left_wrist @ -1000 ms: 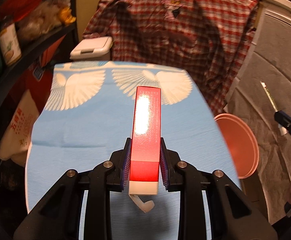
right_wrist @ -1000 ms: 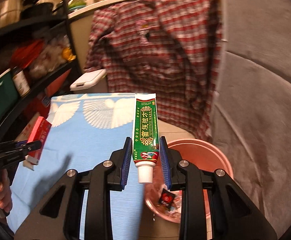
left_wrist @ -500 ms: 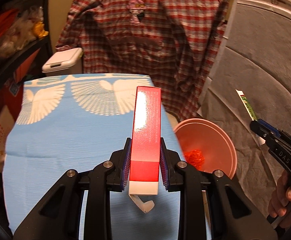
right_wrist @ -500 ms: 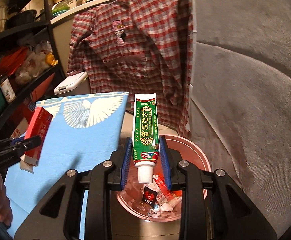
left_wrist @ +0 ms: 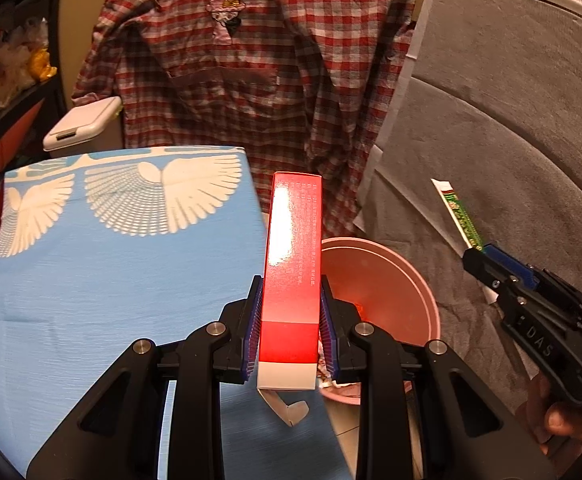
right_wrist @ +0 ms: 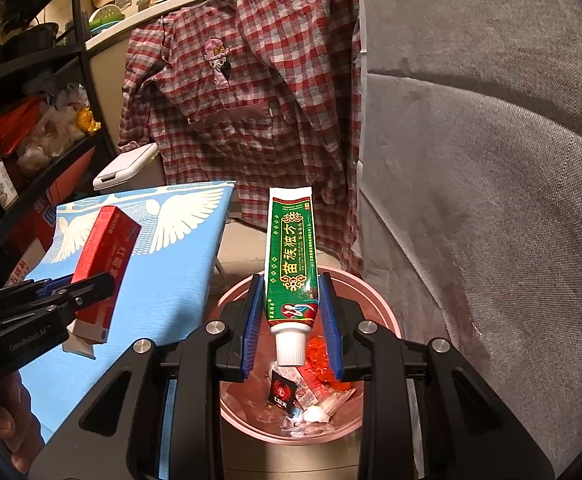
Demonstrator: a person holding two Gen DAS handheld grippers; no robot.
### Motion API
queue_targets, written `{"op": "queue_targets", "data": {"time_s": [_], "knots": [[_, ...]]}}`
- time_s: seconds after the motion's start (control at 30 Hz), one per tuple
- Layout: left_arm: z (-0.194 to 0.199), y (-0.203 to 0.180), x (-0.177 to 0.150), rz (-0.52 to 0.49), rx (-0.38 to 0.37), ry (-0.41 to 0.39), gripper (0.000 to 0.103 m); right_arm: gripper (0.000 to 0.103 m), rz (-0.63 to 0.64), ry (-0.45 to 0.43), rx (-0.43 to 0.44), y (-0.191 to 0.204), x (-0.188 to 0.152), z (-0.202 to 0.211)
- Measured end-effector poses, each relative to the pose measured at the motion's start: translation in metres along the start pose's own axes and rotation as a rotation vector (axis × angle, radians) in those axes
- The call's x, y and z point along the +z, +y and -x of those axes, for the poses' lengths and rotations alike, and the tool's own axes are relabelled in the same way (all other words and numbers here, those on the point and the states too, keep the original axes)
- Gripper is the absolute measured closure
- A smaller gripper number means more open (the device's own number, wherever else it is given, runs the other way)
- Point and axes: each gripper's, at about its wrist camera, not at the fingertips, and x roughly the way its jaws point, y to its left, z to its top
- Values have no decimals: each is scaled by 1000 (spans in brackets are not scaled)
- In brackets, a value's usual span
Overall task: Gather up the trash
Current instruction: 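Carry the red box and green tube over the pink bucket with both grippers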
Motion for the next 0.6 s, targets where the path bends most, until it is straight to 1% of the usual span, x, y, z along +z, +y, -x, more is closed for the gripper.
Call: {"op": "queue_targets", "data": {"time_s": [0.4,0.6], "knots": [[-26,-25,-1,-10,-33,24,77,75,-9,26,-16,-10,-3,-15],[-37,-28,0,-1,-46,36,77,75,-19,40,-19,-15,-3,-22]]}}
